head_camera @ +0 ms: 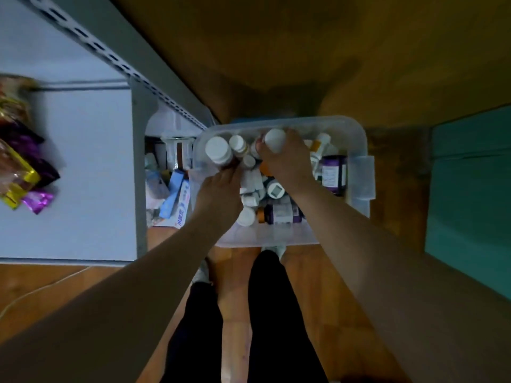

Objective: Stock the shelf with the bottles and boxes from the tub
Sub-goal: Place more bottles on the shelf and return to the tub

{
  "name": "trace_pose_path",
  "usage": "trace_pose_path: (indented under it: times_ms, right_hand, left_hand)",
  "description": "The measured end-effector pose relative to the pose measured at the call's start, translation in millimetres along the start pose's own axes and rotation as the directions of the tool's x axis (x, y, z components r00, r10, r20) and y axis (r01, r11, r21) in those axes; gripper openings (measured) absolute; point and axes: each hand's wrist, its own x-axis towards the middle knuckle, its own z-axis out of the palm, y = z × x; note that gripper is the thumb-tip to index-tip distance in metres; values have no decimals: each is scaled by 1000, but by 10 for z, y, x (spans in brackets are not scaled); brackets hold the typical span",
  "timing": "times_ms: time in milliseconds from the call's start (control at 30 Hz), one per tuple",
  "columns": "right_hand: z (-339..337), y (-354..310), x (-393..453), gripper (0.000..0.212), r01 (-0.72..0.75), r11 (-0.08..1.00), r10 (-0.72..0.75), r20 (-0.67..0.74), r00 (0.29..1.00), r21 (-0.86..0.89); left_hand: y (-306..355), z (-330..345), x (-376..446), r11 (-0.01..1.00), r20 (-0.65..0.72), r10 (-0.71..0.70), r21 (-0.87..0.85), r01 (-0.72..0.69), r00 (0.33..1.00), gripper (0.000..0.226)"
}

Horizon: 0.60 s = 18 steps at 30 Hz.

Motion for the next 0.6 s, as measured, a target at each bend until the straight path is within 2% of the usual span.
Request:
trace_pose_path:
  times_ms: [100,200,300,400,533,600]
  right_hand:
    - [62,59,93,50,-31,1000,31,-10,999,2]
    - [-8,87,93,51,-70,998,69,31,997,11]
    - [-193,102,-8,46,-176,979,168,80,983,99]
    - [-483,60,-227,57,-327,917,310,109,945,229]
    - [-823,0,-618,28,-458,783,406,211,889,421]
    - [-1001,-107,-871,29,-478,770,399,266,878,422]
  left_hand:
    - [61,22,122,992,20,-67,105,65,998,66]
    - [127,-52,159,987,124,-105,137,88,987,64]
    - [167,-115,0,987,174,-152,-34,160,973,65]
    - [235,-211,-272,963,161,-204,-146,228,966,68]
    - [369,-461,-706,866,175,-300,-361,345,938,52]
    - [419,-600,-947,809,213,-329,-440,391,920,56]
